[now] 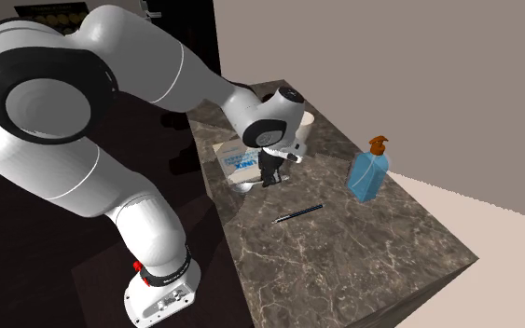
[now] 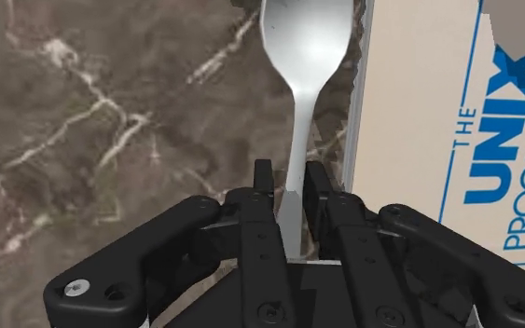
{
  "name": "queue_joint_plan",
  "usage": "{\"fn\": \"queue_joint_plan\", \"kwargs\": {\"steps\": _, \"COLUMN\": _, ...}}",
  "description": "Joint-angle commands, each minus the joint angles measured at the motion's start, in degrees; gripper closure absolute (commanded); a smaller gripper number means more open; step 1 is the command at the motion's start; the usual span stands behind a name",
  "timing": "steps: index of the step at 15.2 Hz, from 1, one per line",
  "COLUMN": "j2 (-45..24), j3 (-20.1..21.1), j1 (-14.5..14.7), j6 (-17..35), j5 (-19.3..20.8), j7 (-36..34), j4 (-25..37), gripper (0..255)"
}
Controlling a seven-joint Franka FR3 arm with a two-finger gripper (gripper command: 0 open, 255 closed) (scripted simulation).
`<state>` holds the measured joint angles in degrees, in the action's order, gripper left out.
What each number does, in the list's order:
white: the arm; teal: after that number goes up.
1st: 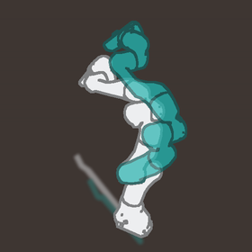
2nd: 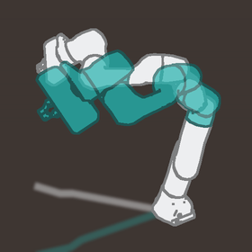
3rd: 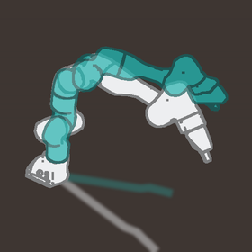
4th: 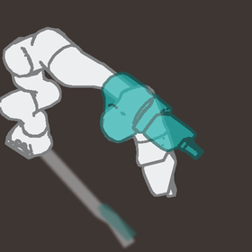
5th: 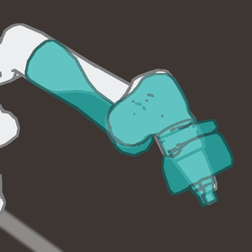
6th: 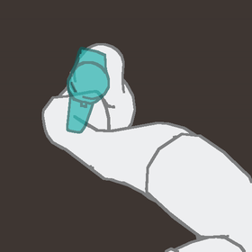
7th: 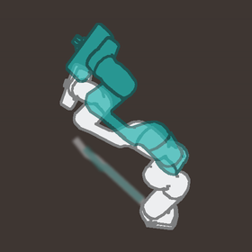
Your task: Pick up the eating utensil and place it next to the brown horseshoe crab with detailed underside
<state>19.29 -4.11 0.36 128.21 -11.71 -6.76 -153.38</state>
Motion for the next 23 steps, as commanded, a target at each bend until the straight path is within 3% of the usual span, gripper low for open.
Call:
{"fn": "queue_joint_plan", "kwargs": {"steps": 1, "j2": -0.12, "j3": -0.05, "j1": -0.06, "j6": 0.02, "j5": 0.15, "j7": -0.06, "j4": -0.37, "gripper": 255}}
{"fn": "queue_joint_plan", "kwargs": {"steps": 23, "j2": 8.31, "j3": 0.16, "j1": -1.09, "j6": -17.73, "j5": 2.58, "j7": -3.52, "j4": 9.2, "gripper": 255}}
